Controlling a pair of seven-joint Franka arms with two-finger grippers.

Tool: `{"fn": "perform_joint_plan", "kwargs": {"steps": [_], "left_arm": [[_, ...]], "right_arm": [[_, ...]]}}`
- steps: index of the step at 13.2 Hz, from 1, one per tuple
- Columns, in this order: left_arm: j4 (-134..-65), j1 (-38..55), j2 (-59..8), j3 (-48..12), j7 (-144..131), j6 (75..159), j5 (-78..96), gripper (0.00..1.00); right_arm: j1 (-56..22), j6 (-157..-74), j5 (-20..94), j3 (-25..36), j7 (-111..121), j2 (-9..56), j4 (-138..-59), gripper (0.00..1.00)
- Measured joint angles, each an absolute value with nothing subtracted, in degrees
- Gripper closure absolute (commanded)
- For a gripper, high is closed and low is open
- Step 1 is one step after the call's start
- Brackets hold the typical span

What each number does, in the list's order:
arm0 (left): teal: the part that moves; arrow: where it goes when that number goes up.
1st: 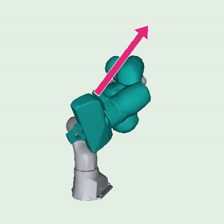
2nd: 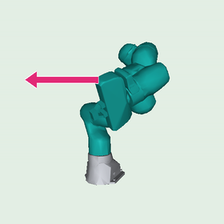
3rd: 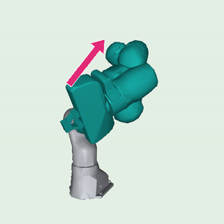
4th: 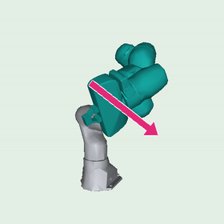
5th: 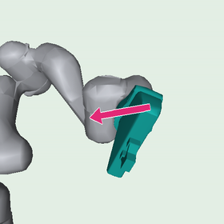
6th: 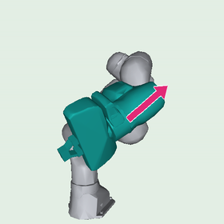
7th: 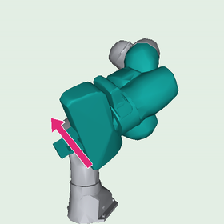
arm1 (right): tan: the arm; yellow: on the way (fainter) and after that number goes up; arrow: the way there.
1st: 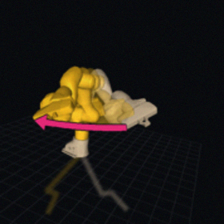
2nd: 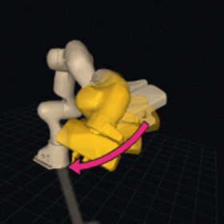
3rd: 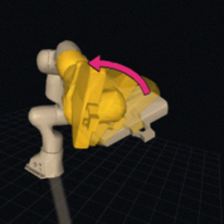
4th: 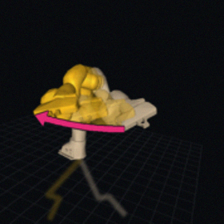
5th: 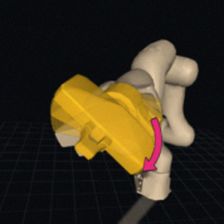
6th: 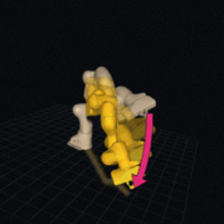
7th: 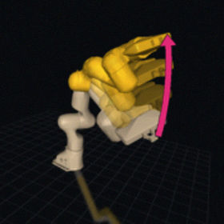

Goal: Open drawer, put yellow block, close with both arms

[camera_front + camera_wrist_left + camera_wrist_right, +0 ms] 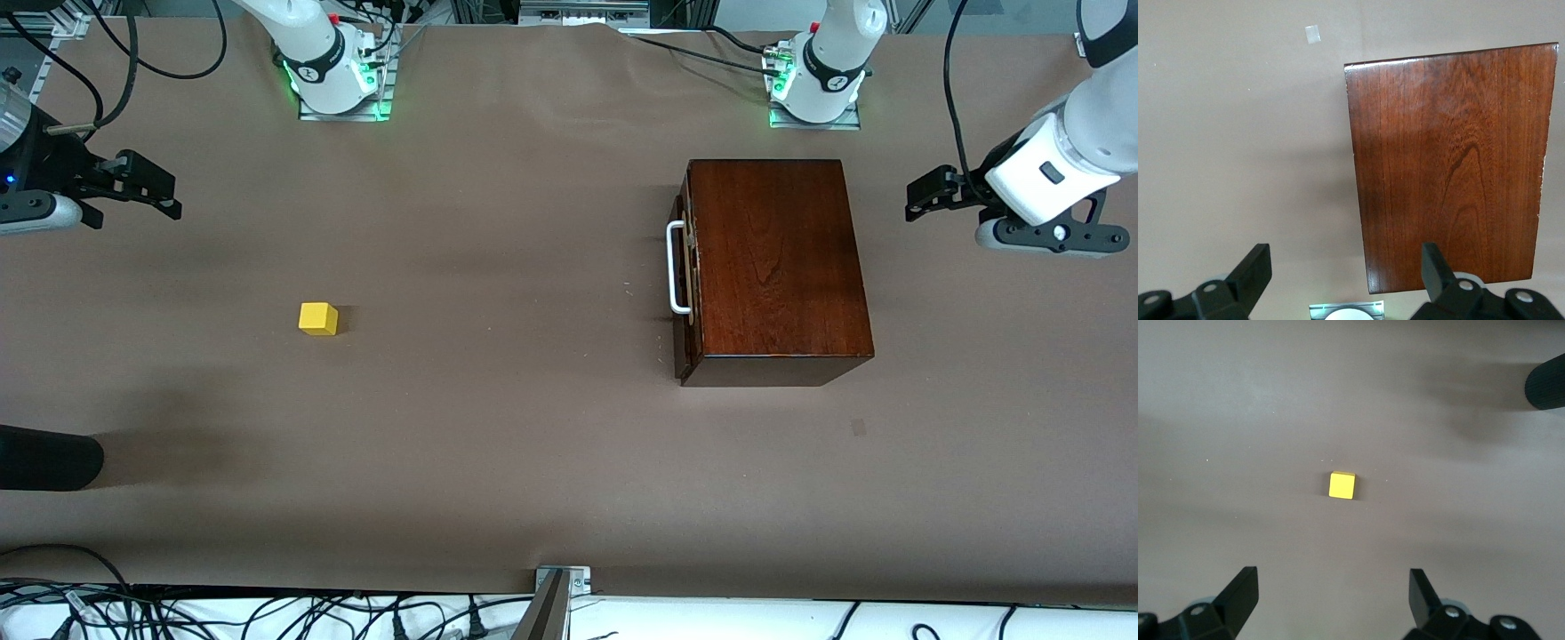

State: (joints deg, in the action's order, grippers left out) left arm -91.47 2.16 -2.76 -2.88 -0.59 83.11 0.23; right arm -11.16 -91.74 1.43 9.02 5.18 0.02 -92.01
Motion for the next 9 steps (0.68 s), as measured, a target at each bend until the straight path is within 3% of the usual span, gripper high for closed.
{"fn": "perform_joint_plan", "kwargs": {"steps": [6,9], "left_arm": [[-90.28,13.18,-4.72,-4.84,-5.83,82.67,0.25,0.0],[-87.95,20.61,-8.98,-5.32,-16.18,84.36,0.24,0.0]], "right_arm": [[-11.15,-91.74,1.43,9.07,5.18,0.02,-92.01,0.0],[-11.15,-91.74,1.43,9.08,5.18,0.02,-92.01,0.0]]}}
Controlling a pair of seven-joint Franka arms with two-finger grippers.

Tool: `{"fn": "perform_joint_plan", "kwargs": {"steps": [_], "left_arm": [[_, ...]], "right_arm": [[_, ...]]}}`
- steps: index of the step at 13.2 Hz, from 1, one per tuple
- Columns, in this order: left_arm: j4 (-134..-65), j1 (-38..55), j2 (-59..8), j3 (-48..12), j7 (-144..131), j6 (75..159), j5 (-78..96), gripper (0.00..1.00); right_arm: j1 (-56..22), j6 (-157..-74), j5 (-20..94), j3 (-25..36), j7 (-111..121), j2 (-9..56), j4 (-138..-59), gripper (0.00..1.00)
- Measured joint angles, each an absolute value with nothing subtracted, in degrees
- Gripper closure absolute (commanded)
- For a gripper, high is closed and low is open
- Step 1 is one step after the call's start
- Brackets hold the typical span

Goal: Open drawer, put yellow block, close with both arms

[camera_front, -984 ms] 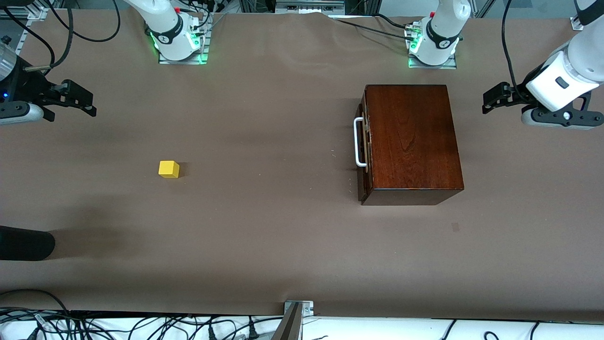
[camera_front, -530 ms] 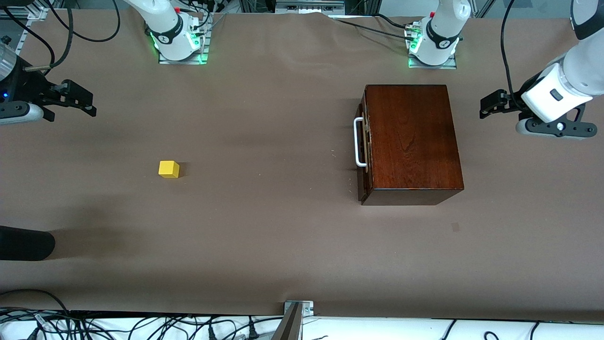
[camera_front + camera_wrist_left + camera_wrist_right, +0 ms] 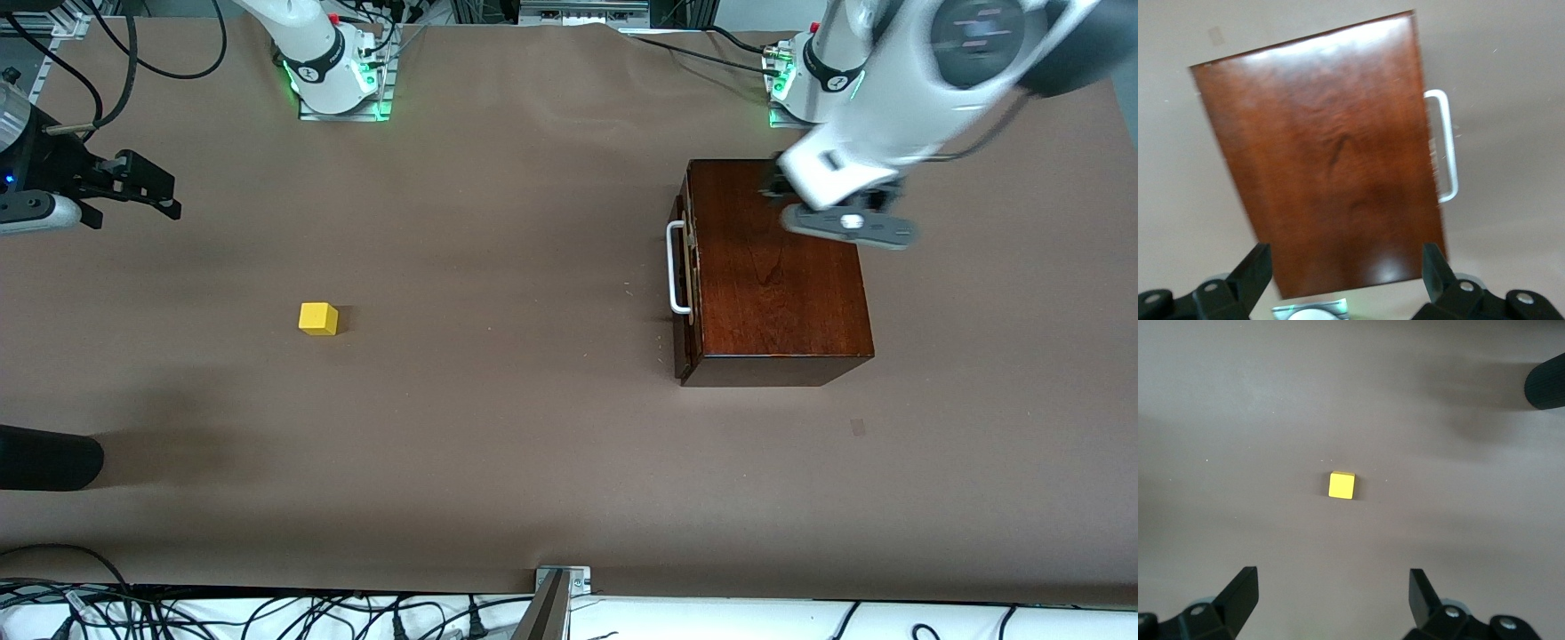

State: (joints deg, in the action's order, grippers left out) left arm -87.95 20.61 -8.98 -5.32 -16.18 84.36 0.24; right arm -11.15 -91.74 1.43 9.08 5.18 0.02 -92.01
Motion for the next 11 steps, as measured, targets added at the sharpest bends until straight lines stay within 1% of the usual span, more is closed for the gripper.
{"fn": "perform_joint_plan", "kwargs": {"steps": [2,4,11], "left_arm": [[-85.19,24.25,-13.15,-5.35,-21.87,85.25,0.22,0.0],[-84.2,27.39,-16.83,-5.37,-27.12,88.83,0.19,0.0],[-85.29,34.33,-25.65,-5.36,-35.48,95.19,-4.56,0.0]], "right_arm": [[-11.15,-91.74,1.43,9.08,5.18,0.02,-92.0,0.0],[-11.15,-91.74,1.43,9.09,5.18,0.03,-92.0,0.0],[-11.14,-91.74,1.43,9.1,5.18,0.03,-91.99,0.0]]}}
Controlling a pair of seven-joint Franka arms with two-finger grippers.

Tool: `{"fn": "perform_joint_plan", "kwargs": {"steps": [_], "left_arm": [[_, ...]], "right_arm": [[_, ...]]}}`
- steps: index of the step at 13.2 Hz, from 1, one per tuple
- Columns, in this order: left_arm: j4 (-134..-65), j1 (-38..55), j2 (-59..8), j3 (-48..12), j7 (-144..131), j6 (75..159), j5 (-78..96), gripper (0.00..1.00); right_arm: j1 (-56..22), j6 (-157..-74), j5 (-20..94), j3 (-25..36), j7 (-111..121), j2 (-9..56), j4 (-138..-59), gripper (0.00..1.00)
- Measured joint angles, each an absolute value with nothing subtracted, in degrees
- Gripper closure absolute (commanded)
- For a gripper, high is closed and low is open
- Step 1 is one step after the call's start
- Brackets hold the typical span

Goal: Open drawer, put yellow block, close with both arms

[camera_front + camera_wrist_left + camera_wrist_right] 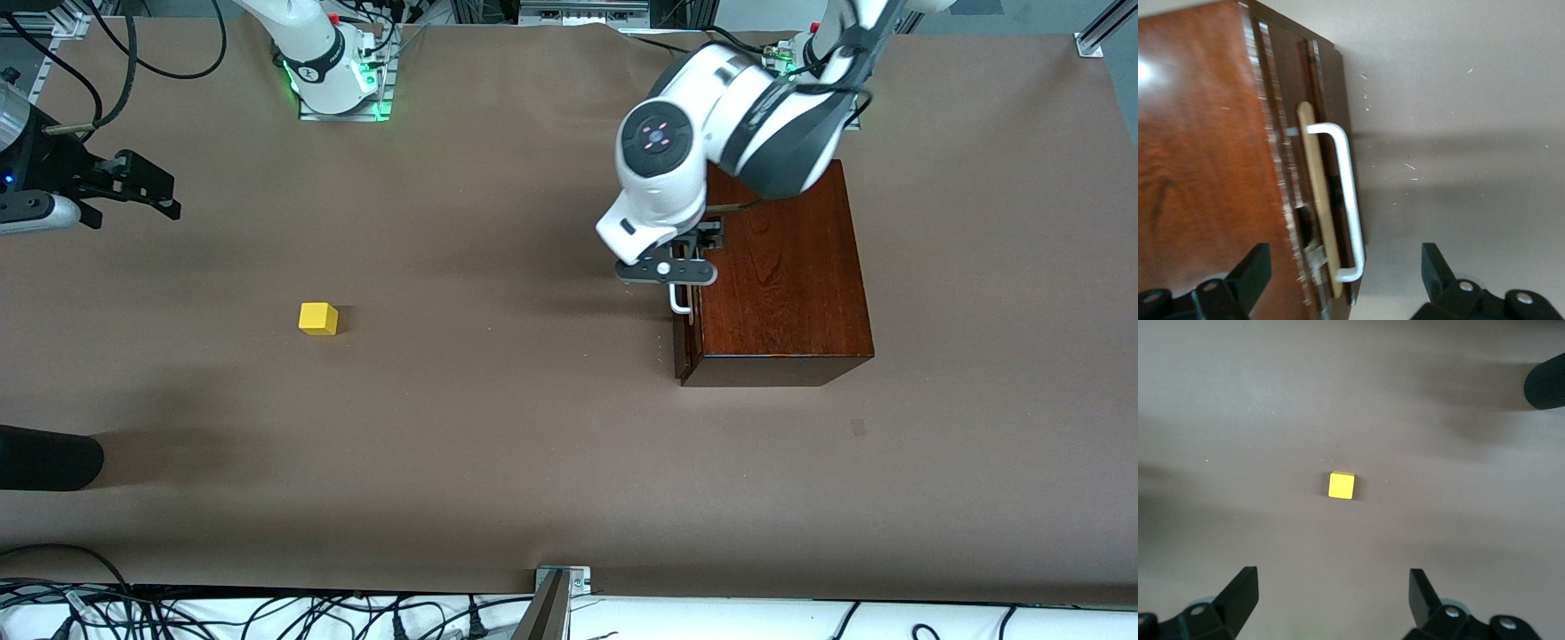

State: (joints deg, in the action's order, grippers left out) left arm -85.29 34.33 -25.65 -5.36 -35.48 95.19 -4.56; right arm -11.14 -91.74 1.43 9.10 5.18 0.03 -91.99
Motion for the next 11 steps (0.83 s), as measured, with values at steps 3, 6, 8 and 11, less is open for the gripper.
{"fn": "perform_joint_plan", "kwargs": {"steps": [3,6,8,11], "left_arm": [[-89.12,36.39,-27.23,-5.35,-39.02,99.55,-8.23,0.0],[-93.35,36.98,-27.4,-5.35,-41.34,105.09,-10.06,0.0],[-94.97,36.98,-27.71,-5.33,-42.41,107.22,-10.14,0.0],[-95.4,36.98,-28.36,-5.32,-42.76,108.6,-10.15,0.0]], "right_arm": [[-11.14,-91.74,1.43,9.11,5.18,0.03,-91.99,0.0],[-11.14,-91.74,1.43,9.11,5.18,0.03,-91.99,0.0],[-11.14,-91.74,1.43,9.11,5.18,0.04,-91.99,0.0],[-11.14,-91.74,1.43,9.11,5.18,0.04,-91.99,0.0]]}}
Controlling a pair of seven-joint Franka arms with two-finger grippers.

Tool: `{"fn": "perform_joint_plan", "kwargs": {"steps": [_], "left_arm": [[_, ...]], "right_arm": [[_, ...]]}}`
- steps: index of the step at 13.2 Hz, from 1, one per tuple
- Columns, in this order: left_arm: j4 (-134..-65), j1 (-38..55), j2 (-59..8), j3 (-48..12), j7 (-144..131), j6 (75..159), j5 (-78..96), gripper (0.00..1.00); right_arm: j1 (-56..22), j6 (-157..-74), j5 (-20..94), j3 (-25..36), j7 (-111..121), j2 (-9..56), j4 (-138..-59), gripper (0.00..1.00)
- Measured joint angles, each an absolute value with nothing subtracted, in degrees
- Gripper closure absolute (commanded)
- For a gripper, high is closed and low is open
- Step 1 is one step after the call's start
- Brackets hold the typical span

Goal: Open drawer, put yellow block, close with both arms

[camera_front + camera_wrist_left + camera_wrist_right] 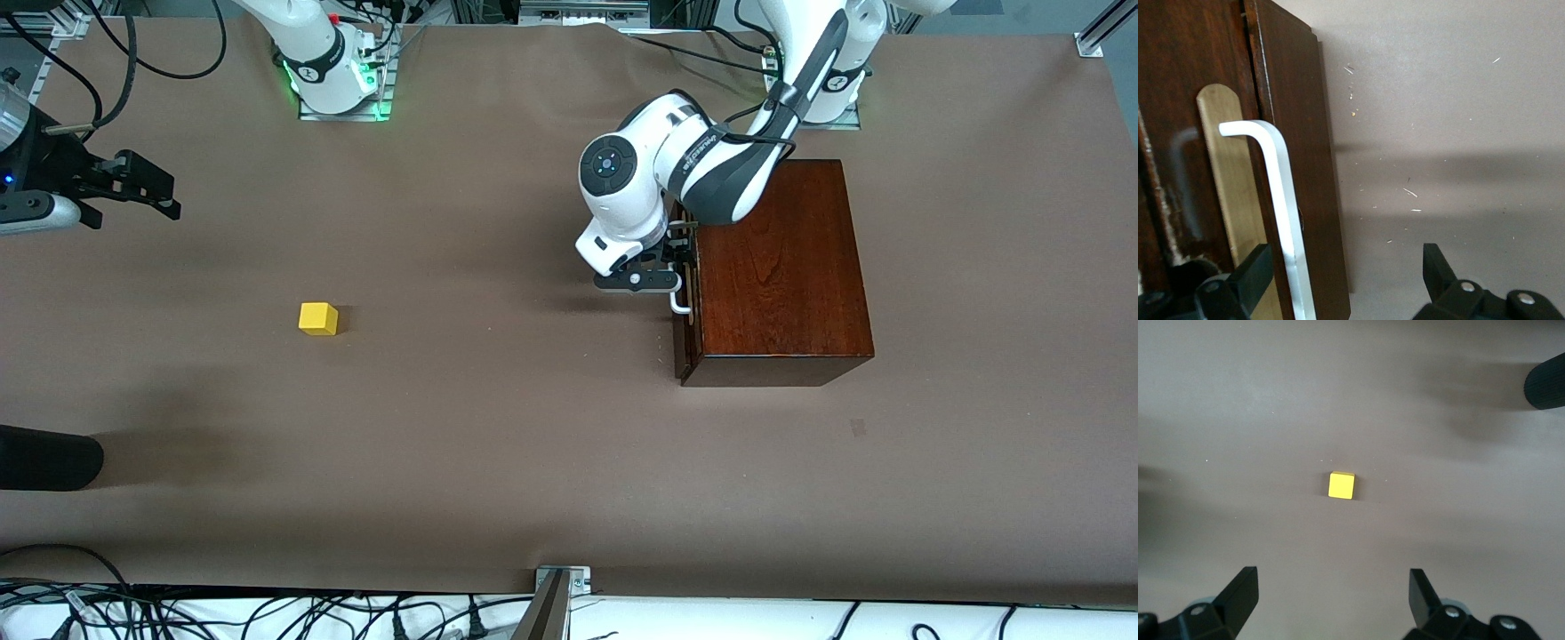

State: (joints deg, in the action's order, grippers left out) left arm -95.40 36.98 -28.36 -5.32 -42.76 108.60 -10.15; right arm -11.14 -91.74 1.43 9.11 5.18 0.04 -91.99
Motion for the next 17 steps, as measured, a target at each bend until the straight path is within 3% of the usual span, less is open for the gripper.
{"fn": "perform_joint_plan", "kwargs": {"steps": [17], "left_arm": [[-95.26,40.94,-31.67,-5.12,-51.1,121.25,-9.11,0.0]], "right_arm": [[-11.14,-91.74,1.43,9.11,5.18,0.04,-91.99,0.0]]}}
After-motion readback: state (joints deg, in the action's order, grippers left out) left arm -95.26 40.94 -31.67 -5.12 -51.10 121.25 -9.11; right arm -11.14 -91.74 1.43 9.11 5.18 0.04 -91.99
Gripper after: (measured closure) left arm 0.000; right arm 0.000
